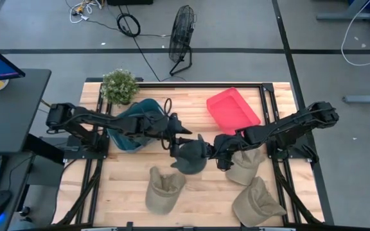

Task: Pick & Place hat
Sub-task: Put the black cap into the blue bin

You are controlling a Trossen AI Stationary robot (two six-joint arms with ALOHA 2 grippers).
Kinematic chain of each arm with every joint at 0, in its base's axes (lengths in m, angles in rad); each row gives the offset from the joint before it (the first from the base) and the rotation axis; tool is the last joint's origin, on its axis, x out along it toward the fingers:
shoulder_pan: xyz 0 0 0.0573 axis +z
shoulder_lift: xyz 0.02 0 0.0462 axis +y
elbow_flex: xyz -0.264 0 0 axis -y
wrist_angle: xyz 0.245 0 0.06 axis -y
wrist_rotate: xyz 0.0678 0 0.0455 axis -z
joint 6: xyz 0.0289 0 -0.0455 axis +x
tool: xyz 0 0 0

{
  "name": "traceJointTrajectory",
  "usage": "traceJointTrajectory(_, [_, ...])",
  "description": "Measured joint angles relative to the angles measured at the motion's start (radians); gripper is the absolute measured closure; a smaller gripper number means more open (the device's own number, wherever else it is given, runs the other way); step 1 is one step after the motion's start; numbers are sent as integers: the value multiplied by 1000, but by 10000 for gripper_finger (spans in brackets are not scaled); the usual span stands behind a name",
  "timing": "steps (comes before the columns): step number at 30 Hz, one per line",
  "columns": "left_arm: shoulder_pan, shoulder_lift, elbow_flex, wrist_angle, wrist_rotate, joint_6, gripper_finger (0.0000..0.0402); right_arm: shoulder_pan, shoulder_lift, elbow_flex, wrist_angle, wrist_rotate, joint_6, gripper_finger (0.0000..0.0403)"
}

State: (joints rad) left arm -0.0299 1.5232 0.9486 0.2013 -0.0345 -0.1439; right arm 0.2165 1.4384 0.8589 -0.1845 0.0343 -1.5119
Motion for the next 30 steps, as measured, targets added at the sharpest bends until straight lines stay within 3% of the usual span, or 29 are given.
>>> traceJointTrajectory(10, [1, 16, 0, 57, 37, 125, 239, -3, 0, 0, 30, -60, -68, 399])
traceJointTrajectory(19, [-5, 16, 0, 64, 170, 111, 239, -4, 0, 0, 115, -50, -127, 397])
traceJointTrajectory(24, [-14, 16, 0, 62, 181, 100, 241, -4, 0, 0, 136, -51, -121, 396])
traceJointTrajectory(27, [-14, 16, 0, 63, 181, 112, 259, -4, 0, 0, 147, -51, -67, 396])
traceJointTrajectory(30, [-13, 16, 0, 56, 181, 117, 303, -4, 0, 0, 153, -51, 36, 392])
